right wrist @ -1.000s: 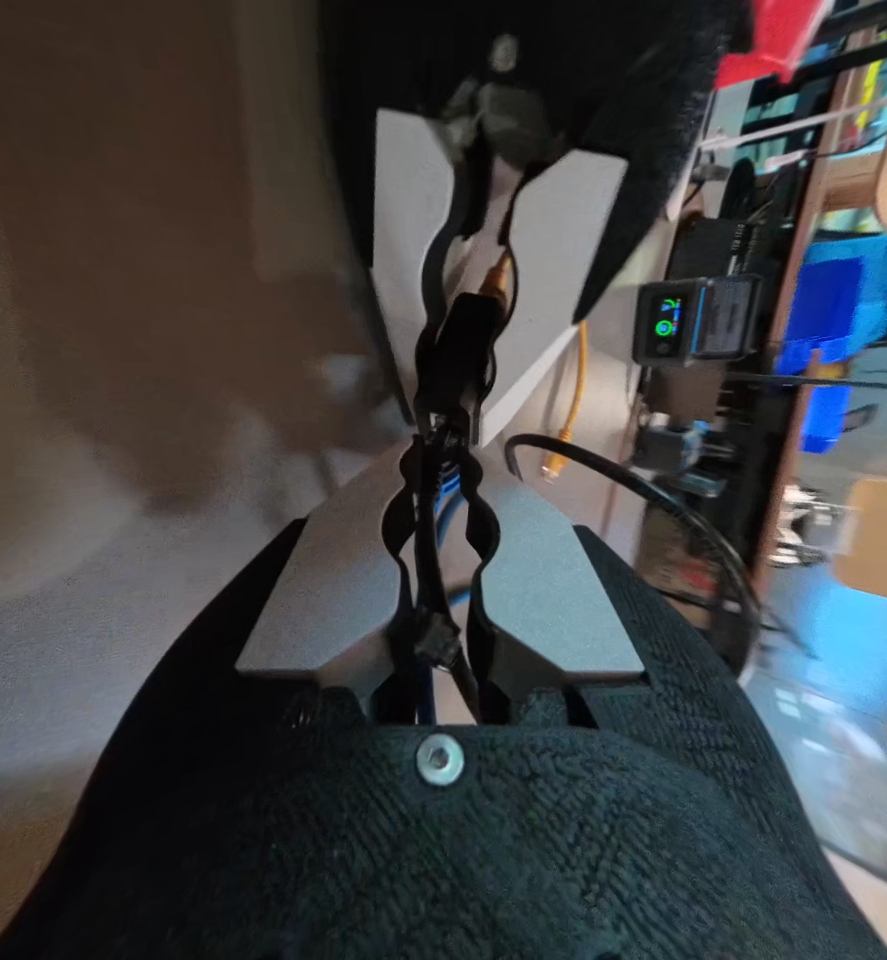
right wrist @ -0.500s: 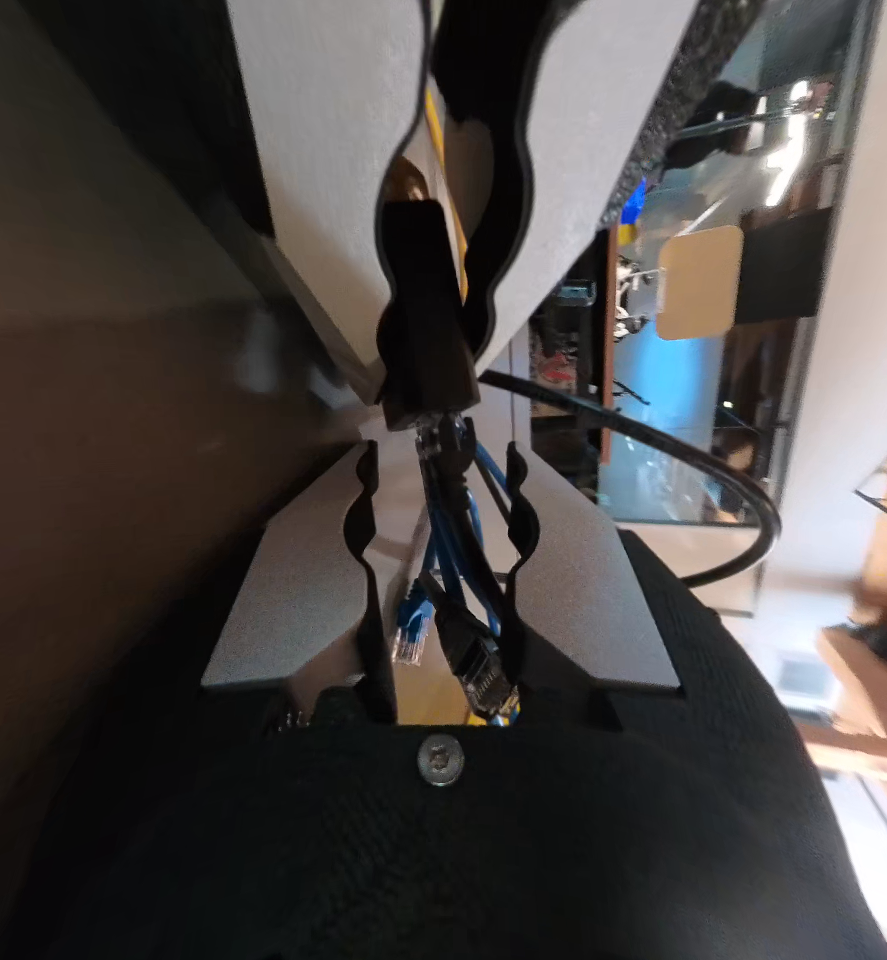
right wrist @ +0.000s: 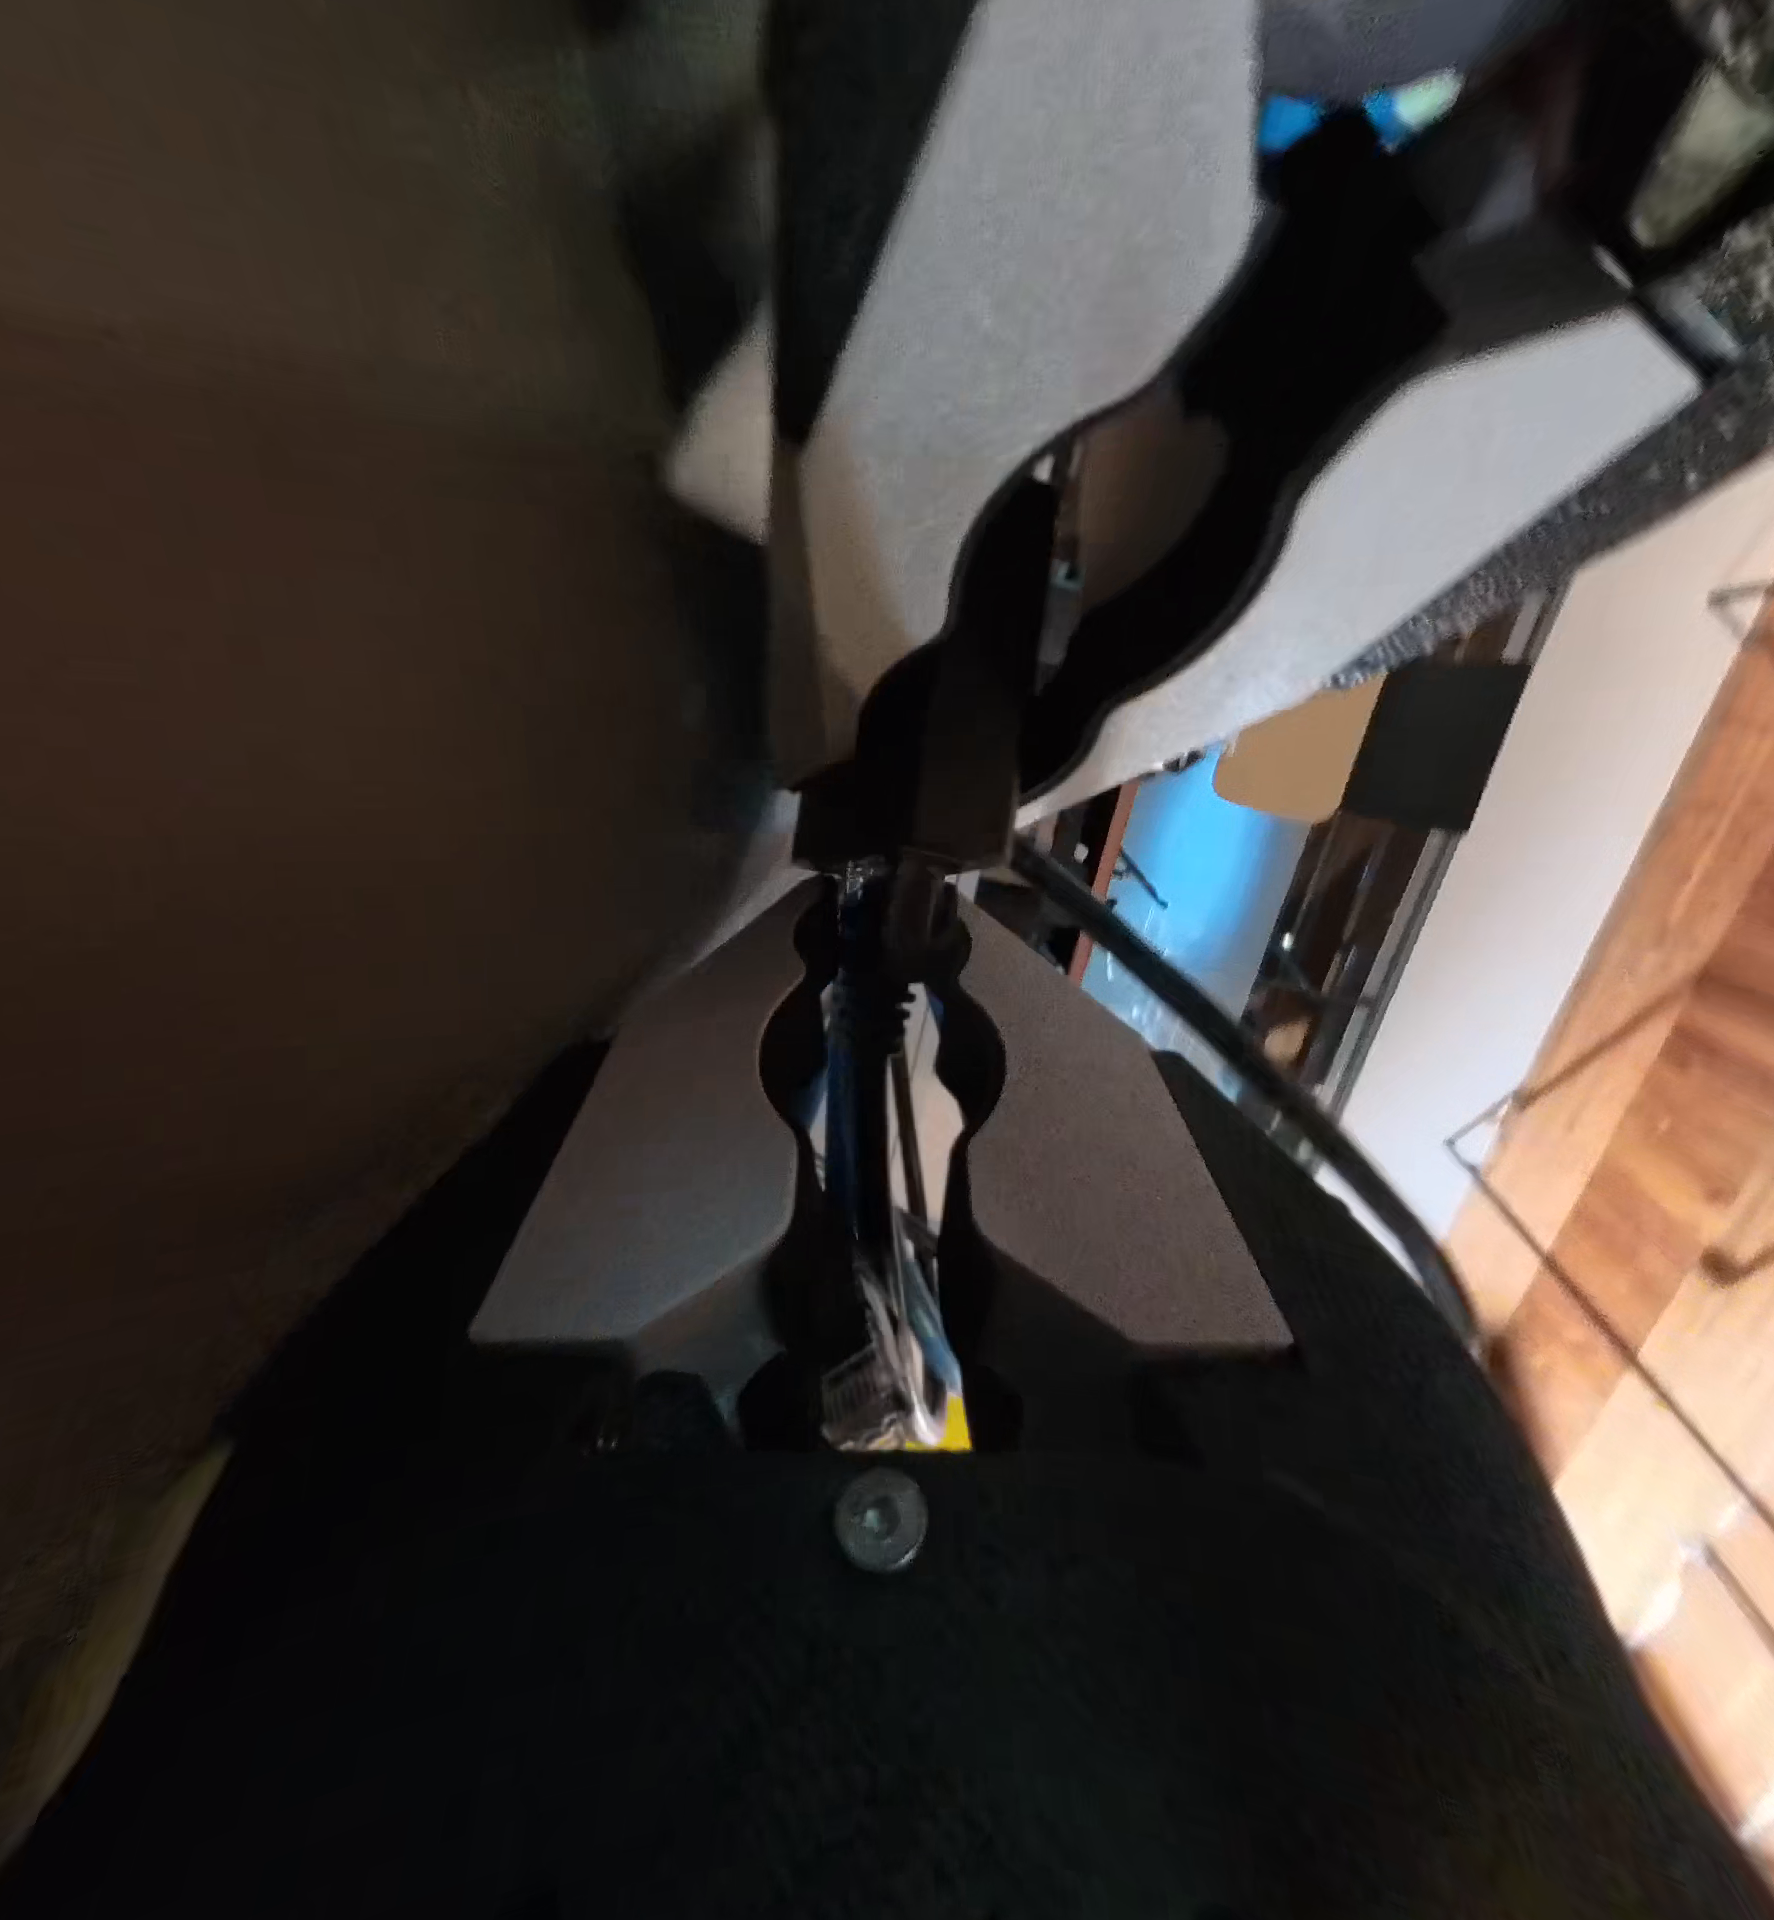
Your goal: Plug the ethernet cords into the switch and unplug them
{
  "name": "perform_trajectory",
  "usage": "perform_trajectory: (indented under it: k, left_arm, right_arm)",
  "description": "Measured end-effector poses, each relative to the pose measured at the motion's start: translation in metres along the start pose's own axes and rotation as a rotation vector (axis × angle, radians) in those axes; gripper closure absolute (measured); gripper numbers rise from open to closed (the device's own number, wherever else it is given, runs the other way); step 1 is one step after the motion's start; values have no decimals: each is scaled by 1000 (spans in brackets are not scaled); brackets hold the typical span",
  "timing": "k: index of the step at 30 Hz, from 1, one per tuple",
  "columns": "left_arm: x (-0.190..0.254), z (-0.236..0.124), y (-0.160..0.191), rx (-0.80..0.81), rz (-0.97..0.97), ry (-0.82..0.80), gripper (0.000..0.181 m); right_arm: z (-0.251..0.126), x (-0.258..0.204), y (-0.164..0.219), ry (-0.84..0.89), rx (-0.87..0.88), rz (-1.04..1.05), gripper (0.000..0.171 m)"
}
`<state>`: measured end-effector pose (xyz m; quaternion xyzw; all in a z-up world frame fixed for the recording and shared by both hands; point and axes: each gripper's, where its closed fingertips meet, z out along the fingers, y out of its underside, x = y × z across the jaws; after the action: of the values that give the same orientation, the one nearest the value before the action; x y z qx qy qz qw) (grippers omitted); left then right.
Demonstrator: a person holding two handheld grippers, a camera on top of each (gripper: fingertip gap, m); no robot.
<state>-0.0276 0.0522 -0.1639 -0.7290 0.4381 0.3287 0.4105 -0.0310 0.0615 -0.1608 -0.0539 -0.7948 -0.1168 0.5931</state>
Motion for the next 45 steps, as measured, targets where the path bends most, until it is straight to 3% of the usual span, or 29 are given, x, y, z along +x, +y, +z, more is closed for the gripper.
perform_trajectory:
  k: [5,14,21,27,31,34,45]
  left_arm:
    - [3,-7,-7,59,-1,51,158]
    - [-5,-22,-25,185,-1,-26,158]
    - [9,-36,-36,269,4,-22,159]
    - [21,-34,-28,224,-34,37,159]
    - [24,-33,-20,195,-68,54,159]
    - [25,-32,-21,193,-44,50,159]
    - [27,-34,-19,201,-52,68,159]
  right_arm:
    - [-8,-1,-3,-63,125,-162,156]
    - [-26,13,-2,16,246,-164,155]
    - [-43,4,-12,-74,362,21,157]
    - [-43,-7,-17,-133,374,239,156]
    - [-57,-4,-21,-126,443,505,139]
    - [-64,-5,-30,-147,493,510,157]
    - [-55,-5,-38,-221,494,509,159]
